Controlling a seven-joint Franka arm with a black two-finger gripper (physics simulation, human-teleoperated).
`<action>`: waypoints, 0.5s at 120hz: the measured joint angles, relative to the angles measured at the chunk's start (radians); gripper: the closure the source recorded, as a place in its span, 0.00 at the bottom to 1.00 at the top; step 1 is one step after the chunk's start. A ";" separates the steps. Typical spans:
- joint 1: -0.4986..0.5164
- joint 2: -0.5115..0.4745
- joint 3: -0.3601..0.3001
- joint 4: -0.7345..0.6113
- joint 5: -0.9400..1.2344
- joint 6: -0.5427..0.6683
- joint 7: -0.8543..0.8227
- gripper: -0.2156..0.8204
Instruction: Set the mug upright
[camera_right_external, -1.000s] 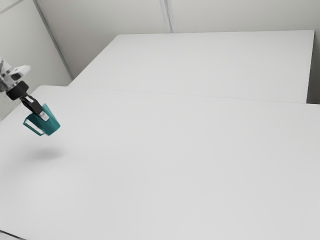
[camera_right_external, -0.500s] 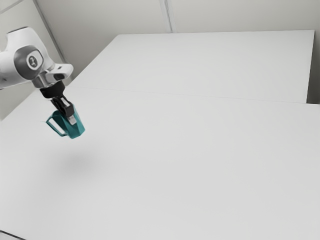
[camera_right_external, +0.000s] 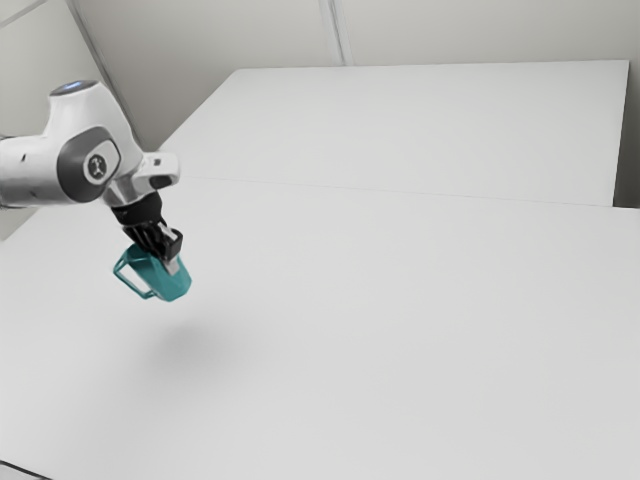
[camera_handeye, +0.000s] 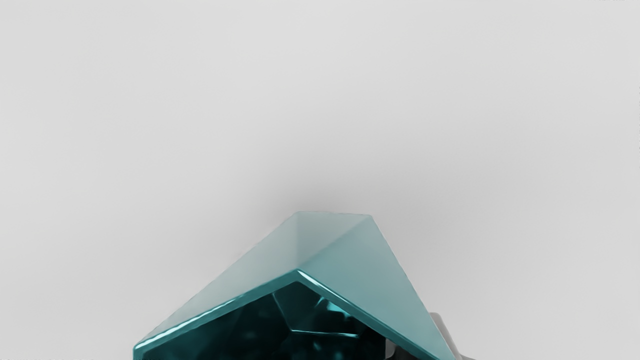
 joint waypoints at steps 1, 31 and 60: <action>0.000 -0.001 -0.003 -0.002 0.000 0.002 -0.005 0.96; -0.002 -0.003 -0.079 -0.081 0.003 0.068 -0.158 0.96; -0.014 0.025 -0.108 -0.137 0.003 0.151 -0.281 0.96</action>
